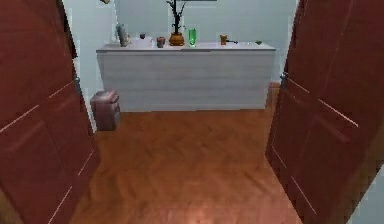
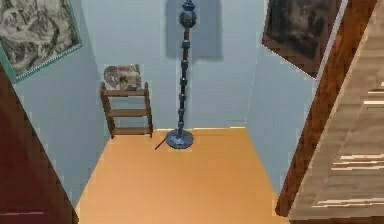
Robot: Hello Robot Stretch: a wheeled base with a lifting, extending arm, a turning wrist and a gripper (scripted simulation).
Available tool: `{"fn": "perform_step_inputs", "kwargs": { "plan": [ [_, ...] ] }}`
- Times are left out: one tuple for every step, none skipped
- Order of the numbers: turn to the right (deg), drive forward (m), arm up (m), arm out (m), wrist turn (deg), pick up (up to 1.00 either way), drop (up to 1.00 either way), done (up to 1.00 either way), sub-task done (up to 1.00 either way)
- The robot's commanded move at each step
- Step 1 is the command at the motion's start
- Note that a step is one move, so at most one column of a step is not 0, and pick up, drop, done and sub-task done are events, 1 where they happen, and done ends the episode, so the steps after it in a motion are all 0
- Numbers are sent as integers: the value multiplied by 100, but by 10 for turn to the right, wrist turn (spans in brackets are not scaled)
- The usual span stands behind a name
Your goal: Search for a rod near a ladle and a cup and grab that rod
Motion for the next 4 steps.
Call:
{"fn": "perform_step_inputs", "kwargs": {
  "plan": [
    [0,100,0,0,0,0,0,0,0],
    [0,100,0,0,0,0,0,0,0],
    [120,0,0,0,0,0,0,0,0],
    [0,20,0,0,0,0,0,0,0]
  ]
}}
